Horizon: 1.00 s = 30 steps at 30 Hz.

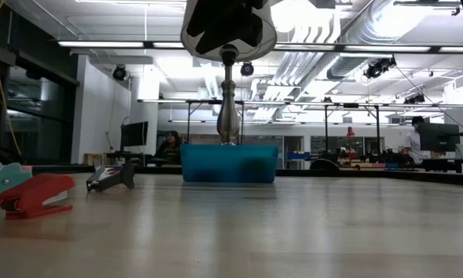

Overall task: Pick and place Stapler, Stapler remover, tape
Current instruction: Put the black staple remover into the right transparent bin

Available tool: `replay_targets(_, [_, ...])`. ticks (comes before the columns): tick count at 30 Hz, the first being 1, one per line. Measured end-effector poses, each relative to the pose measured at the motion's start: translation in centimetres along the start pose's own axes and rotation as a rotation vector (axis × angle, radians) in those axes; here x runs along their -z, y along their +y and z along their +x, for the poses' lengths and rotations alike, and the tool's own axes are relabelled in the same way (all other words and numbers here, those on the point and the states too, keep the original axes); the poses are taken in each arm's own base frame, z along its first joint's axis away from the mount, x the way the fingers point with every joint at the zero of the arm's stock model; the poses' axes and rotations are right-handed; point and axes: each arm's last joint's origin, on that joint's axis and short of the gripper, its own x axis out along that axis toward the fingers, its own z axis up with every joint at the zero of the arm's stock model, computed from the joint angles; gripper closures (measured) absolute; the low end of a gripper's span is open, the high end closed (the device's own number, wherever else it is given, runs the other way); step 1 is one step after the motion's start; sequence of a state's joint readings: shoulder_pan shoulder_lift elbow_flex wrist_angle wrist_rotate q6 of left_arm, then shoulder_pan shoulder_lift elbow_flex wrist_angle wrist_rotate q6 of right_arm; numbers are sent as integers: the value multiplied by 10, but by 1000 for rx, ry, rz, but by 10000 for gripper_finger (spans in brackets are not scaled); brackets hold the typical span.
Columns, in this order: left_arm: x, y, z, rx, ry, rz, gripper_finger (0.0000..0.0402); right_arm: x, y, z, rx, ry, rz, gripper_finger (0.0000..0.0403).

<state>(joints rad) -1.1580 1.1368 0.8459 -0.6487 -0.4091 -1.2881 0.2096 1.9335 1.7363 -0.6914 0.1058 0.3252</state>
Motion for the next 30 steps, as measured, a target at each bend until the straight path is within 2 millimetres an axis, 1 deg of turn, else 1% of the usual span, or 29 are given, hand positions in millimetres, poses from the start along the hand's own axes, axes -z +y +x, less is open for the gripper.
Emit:
replay_targets(2, [-3,10,-9,-60,-36,2,237,0,0,0,0,0,5,240])
replay_targets(5, [-6,31,-22,-182,-47,-50,240,0,0,0,0,0,11,242])
replay_targets(8, [-11,50,-32,-305,-23,-102,241,0,0,0,0,0,11,241])
replay_targets(12, [-18,68,-40,-427,10,-98,241,0,0,0,0,0,12,241])
replay_targets(16, [-26,79,-40,-513,64,-48,241,0,0,0,0,0,15,242])
replay_targets(19, [-30,85,-36,-537,113,-13,241,0,0,0,0,0,16,240])
replay_targets(22, [-34,91,-33,-564,122,-14,241,1,-1,0,20,9,36,242])
replay_targets(24, [-37,94,-32,-578,124,-14,241,2,-2,-3,30,20,31,242])
replay_targets(30, [-44,98,-31,-599,117,0,241,1,0,-31,82,-12,-6,242])
